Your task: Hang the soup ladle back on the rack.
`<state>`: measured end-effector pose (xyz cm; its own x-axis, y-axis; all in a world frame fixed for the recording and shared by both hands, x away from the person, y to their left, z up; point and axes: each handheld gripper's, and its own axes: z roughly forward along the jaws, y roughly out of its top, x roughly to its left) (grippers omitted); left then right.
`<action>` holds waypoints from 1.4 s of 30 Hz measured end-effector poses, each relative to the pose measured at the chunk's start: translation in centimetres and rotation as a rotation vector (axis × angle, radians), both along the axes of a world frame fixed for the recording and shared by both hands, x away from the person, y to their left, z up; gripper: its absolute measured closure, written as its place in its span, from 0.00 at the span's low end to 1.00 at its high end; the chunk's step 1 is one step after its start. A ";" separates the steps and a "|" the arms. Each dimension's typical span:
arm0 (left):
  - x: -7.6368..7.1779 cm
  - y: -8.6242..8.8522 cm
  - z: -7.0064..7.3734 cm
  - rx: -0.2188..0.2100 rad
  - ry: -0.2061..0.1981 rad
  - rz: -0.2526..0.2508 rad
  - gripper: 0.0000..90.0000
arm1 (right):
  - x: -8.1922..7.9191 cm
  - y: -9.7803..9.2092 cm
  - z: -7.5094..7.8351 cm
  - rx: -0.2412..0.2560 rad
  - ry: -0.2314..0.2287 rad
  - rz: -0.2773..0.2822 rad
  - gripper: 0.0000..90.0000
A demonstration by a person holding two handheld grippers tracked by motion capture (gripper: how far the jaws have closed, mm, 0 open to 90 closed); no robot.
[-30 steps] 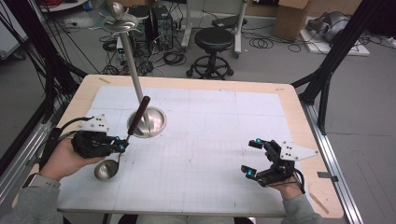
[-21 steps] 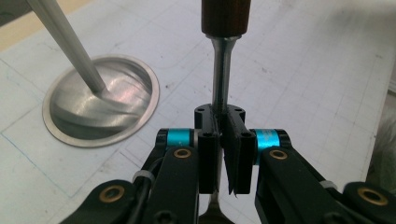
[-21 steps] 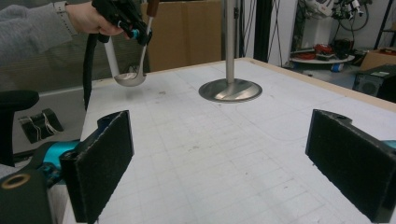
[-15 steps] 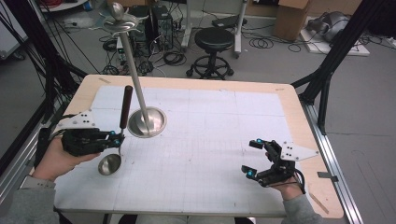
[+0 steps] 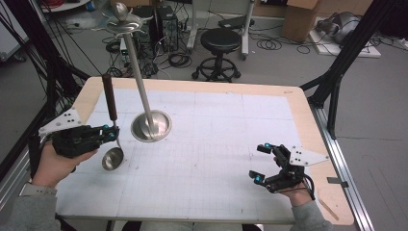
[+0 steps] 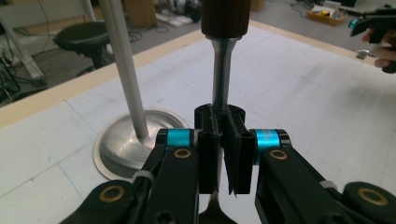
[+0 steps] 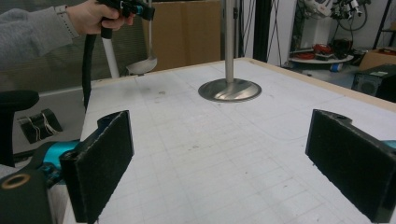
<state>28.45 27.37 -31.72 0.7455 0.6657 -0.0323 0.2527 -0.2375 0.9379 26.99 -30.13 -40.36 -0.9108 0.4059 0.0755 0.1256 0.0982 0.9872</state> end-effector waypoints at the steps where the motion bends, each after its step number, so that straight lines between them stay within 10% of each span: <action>1: -0.1 0.1 0.0 -0.014 -0.009 0.011 0.94 | 0.0 0.0 0.0 -0.001 0.002 0.000 0.07; 13: 0.6 0.9 0.2 -0.074 -0.035 0.061 0.93 | 0.0 0.0 0.0 0.000 -0.004 -0.001 0.07; 42: 3.7 1.4 2.8 -0.036 -0.002 0.071 0.93 | 0.0 -0.1 0.0 -0.002 -0.005 0.001 0.07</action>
<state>32.17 28.74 -28.95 0.6965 0.7154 -0.0556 0.2654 -0.1848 0.9463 26.99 -30.19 -40.33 -0.9115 0.4054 0.0698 0.1202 0.1002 0.9877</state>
